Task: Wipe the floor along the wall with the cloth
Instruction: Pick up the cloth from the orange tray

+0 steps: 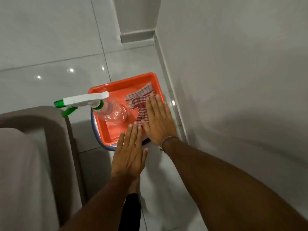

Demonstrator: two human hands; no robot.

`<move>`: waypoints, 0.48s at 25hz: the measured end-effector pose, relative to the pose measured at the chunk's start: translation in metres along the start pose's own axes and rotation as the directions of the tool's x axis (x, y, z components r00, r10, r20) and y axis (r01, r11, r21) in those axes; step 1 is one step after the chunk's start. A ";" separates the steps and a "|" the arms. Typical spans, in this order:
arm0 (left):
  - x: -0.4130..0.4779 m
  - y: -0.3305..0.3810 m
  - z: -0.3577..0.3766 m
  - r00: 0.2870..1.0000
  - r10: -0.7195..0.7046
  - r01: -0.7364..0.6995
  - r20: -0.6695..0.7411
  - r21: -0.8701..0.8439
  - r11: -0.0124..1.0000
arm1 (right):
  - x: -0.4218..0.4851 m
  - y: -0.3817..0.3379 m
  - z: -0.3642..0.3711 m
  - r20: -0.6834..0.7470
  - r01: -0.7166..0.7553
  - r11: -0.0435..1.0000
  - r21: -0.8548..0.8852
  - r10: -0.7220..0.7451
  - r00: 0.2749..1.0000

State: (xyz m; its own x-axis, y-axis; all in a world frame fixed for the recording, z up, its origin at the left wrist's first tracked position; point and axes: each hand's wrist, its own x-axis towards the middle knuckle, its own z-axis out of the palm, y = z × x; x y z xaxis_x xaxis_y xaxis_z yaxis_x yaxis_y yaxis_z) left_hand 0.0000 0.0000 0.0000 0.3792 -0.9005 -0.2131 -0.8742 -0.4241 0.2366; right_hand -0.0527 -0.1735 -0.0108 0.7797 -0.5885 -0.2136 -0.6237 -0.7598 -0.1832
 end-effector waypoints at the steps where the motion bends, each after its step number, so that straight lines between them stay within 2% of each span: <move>1: 0.007 -0.007 0.014 1.000 0.008 -0.008 -0.012 -0.009 1.000 | 0.019 0.000 0.017 0.026 0.028 0.999 -0.024 -0.027 0.999; 6: 0.022 -0.034 0.069 0.996 0.060 -0.066 -0.065 -0.081 0.995 | 0.094 0.016 0.070 0.151 0.083 0.994 -0.068 -0.072 0.986; 12: 0.027 -0.043 0.081 0.995 0.072 -0.078 -0.074 -0.080 0.994 | 0.107 0.015 0.097 0.060 0.080 0.997 -0.011 -0.079 0.995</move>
State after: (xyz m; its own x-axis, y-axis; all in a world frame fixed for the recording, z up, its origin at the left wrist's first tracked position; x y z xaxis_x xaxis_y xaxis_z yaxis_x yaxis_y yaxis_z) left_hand 0.0229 0.0018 -0.0922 0.3365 -0.9334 -0.1245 -0.8739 -0.3587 0.3280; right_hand 0.0159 -0.2213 -0.1299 0.8220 -0.5087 -0.2561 -0.5587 -0.8075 -0.1891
